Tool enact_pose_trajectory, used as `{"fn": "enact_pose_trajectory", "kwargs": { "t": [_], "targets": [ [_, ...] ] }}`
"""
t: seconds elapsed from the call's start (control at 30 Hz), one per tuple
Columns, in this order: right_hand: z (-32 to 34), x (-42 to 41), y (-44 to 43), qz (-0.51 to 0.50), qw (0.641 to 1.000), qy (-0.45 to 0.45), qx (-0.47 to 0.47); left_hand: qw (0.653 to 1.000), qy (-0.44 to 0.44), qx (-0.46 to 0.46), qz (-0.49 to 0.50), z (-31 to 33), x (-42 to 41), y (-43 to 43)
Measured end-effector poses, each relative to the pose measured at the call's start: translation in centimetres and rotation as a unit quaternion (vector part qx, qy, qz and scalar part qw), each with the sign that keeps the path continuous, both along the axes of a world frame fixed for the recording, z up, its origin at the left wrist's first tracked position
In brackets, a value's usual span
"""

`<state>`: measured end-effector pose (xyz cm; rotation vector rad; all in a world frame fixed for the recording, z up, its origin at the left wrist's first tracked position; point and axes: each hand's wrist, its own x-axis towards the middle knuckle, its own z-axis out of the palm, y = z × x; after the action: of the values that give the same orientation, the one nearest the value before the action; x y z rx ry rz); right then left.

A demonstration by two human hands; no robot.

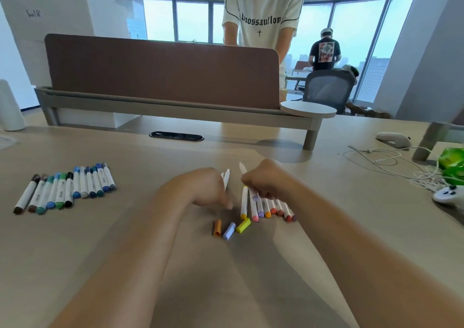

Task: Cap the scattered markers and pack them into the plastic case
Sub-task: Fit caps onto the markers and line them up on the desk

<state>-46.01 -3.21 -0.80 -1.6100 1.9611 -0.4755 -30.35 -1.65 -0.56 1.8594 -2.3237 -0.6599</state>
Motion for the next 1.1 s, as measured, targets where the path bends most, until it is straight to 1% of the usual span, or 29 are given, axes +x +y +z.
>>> {"fn": "enact_pose_trajectory", "kwargs": {
  "t": [0.1, 0.17, 0.27, 0.43, 0.57, 0.63, 0.7, 0.73, 0.8, 0.87, 0.9, 1.03, 1.1],
  "targets": [
    [0.2, -0.3, 1.5, -0.010, 1.000, -0.022, -0.012, 0.998, -0.056, 0.014, -0.035, 0.1, -0.6, 1.2],
    [0.1, -0.2, 2.2, -0.013, 0.999, -0.036, -0.016, 0.996, -0.070, 0.026, -0.054, -0.2, -0.7, 1.9],
    [0.0, -0.1, 2.8, -0.015, 0.999, -0.042, -0.018, 0.996, -0.053, 0.019, -0.068, -0.7, -0.5, 2.6],
    [-0.2, -0.1, 3.2, -0.023, 0.999, -0.039, -0.026, 0.994, -0.062, 0.006, -0.095, -1.5, -0.9, 2.9],
    [-0.2, 0.0, 3.3, -0.014, 0.999, -0.035, -0.019, 0.994, -0.061, -0.024, -0.087, -2.0, -0.9, 2.7],
    [-0.1, 0.0, 3.0, -0.015, 0.998, -0.045, -0.030, 0.995, -0.042, -0.042, -0.085, -1.6, -0.5, 2.4],
    [-0.1, -0.2, 2.6, -0.011, 0.997, -0.063, -0.046, 0.995, 0.012, -0.061, -0.075, -0.8, 0.4, 1.7],
    [0.0, -0.2, 2.3, -0.005, 0.996, -0.069, -0.054, 0.994, 0.054, -0.069, -0.061, -0.4, 1.0, 1.2],
    [0.0, -0.3, 1.8, 0.015, 0.994, -0.073, -0.073, 0.984, 0.167, -0.057, -0.025, -0.1, 2.2, 0.0],
    [0.1, -0.1, 1.2, 0.042, 0.992, -0.086, -0.085, 0.957, 0.288, -0.032, 0.016, -0.6, 3.0, -1.4],
    [0.1, 0.1, 1.1, 0.057, 0.990, -0.090, -0.093, 0.942, 0.332, -0.032, 0.038, -0.9, 3.2, -2.0],
    [-0.4, 0.4, 0.4, 0.095, 0.982, -0.083, -0.139, 0.879, 0.464, -0.022, 0.108, -2.6, 3.9, -3.3],
    [-0.9, 0.4, 0.0, 0.119, 0.980, -0.065, -0.147, 0.856, 0.502, -0.012, 0.122, -3.2, 4.2, -3.7]
  ]
}}
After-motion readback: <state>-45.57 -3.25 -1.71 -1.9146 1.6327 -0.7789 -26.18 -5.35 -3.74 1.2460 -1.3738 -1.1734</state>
